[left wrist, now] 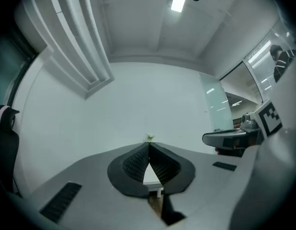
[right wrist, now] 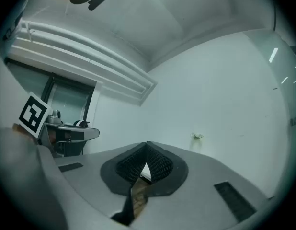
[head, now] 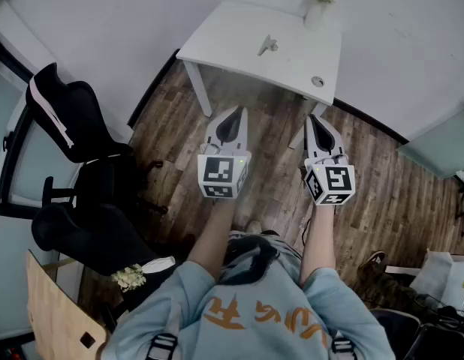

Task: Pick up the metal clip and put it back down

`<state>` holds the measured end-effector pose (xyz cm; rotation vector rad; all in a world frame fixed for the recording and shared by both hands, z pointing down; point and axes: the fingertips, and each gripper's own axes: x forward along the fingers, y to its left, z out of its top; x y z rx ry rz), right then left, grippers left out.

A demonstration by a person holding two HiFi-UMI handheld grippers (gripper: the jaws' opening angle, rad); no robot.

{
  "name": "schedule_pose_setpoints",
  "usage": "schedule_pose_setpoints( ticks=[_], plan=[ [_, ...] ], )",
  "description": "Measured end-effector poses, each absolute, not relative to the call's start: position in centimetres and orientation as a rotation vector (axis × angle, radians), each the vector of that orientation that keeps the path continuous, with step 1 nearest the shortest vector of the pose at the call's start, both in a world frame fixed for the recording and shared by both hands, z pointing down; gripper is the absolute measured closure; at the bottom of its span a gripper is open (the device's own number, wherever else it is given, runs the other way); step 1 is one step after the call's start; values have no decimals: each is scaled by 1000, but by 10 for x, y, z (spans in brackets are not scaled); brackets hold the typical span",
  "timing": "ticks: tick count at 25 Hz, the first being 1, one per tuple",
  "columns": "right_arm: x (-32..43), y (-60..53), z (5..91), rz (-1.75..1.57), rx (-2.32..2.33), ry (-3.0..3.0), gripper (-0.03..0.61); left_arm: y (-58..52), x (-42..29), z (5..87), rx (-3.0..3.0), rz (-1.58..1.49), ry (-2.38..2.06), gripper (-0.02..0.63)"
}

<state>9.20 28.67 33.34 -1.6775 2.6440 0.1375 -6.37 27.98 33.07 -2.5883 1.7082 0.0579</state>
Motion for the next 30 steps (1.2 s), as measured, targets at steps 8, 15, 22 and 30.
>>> schedule_pose_setpoints(
  ticks=[8, 15, 22, 30],
  plan=[
    [112, 274, 331, 40, -1675, 2550, 566, 275, -49, 330, -2589, 34, 1700, 589],
    [147, 264, 339, -40, -1652, 2530, 566, 275, -31, 335, -2621, 28, 1647, 589],
    [133, 250, 339, -51, -1571, 2587, 566, 261, -49, 335, -2583, -5, 1719, 589],
    [122, 214, 325, 23, -1537, 2619, 566, 222, -43, 332, -2640, 50, 1660, 589]
  ],
)
